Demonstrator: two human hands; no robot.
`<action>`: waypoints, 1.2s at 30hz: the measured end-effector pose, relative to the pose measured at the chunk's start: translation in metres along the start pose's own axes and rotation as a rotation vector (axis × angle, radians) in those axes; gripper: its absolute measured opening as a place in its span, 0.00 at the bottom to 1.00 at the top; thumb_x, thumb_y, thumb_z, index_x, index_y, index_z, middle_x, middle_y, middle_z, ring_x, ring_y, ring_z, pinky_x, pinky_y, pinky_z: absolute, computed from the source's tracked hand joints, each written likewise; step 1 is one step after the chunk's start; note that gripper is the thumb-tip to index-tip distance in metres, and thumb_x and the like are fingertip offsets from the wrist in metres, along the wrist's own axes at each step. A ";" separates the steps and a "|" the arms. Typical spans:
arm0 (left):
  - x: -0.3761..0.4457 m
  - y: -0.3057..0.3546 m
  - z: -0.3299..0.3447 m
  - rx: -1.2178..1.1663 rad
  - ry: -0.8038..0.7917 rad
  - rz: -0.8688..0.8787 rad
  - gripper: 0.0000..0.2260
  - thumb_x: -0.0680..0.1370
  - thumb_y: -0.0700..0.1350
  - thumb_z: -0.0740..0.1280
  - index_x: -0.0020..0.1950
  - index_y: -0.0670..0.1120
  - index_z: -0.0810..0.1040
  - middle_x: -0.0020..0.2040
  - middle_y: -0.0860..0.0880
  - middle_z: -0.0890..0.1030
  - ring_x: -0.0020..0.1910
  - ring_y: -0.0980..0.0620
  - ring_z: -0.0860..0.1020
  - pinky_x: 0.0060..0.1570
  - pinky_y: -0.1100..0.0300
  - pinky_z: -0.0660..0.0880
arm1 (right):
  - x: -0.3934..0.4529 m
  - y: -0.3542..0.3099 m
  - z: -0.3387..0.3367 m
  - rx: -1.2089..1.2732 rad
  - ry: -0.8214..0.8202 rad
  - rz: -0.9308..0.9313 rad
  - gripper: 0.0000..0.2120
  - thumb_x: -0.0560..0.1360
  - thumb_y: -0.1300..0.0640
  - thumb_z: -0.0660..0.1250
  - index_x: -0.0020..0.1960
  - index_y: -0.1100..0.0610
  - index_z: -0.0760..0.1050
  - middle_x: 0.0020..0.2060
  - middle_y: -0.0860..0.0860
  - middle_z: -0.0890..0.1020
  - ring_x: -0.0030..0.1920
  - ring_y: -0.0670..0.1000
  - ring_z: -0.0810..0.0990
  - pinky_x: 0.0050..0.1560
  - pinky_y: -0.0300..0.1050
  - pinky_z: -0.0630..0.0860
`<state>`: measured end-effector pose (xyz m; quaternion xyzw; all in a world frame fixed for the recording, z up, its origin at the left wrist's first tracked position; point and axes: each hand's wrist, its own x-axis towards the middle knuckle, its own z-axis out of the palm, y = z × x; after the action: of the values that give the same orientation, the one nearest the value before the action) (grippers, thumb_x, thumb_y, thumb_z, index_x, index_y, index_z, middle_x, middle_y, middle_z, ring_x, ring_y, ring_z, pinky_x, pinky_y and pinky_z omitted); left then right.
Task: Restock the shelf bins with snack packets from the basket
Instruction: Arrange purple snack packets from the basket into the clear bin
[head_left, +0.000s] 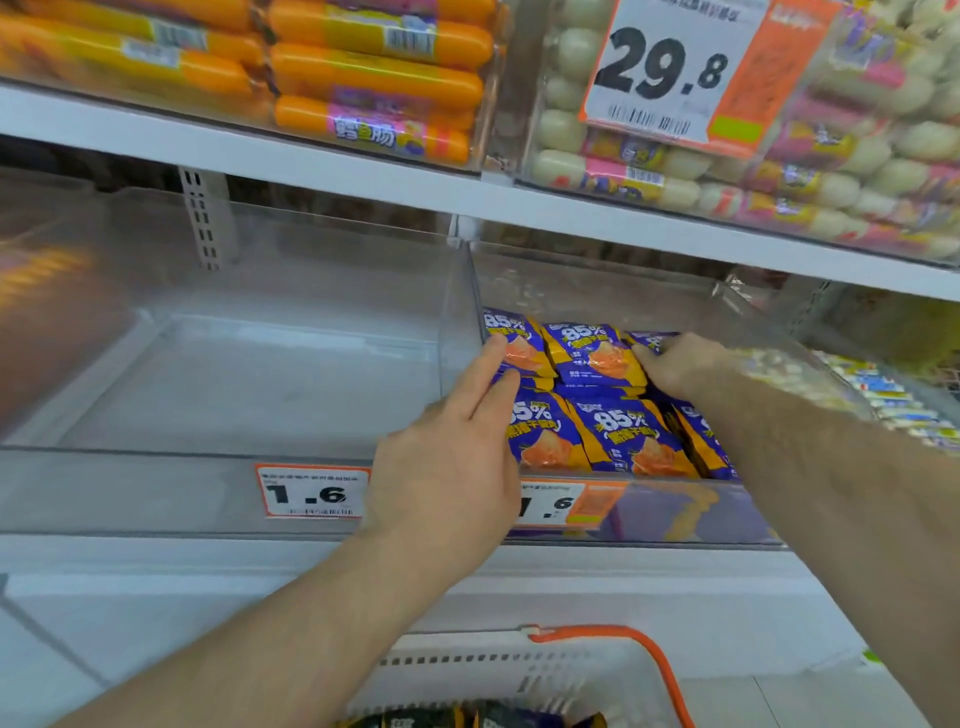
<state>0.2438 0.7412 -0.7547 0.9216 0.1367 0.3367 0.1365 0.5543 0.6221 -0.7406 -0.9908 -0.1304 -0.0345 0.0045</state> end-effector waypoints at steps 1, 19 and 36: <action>0.000 0.001 -0.001 -0.007 -0.001 -0.004 0.23 0.67 0.43 0.69 0.62 0.44 0.79 0.72 0.50 0.72 0.35 0.46 0.81 0.24 0.56 0.73 | 0.001 -0.001 0.000 -0.006 -0.025 -0.009 0.31 0.81 0.36 0.49 0.61 0.60 0.77 0.59 0.60 0.79 0.59 0.61 0.77 0.53 0.49 0.73; -0.021 0.002 -0.015 -0.173 0.127 0.237 0.16 0.68 0.44 0.65 0.56 0.50 0.71 0.57 0.48 0.68 0.53 0.45 0.71 0.50 0.50 0.73 | -0.141 -0.022 -0.038 0.468 0.690 -0.414 0.18 0.76 0.52 0.59 0.30 0.53 0.61 0.27 0.55 0.70 0.33 0.60 0.72 0.35 0.47 0.59; -0.115 -0.054 -0.047 0.253 -1.382 0.072 0.17 0.82 0.45 0.58 0.70 0.45 0.72 0.64 0.48 0.76 0.59 0.48 0.75 0.52 0.56 0.71 | -0.389 -0.082 0.212 0.314 -0.846 -0.608 0.17 0.80 0.48 0.62 0.35 0.53 0.67 0.31 0.53 0.72 0.32 0.52 0.71 0.43 0.52 0.73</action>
<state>0.1199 0.7588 -0.8060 0.9372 0.0262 -0.3402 0.0727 0.1728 0.6048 -0.9789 -0.8233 -0.4052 0.3873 0.0894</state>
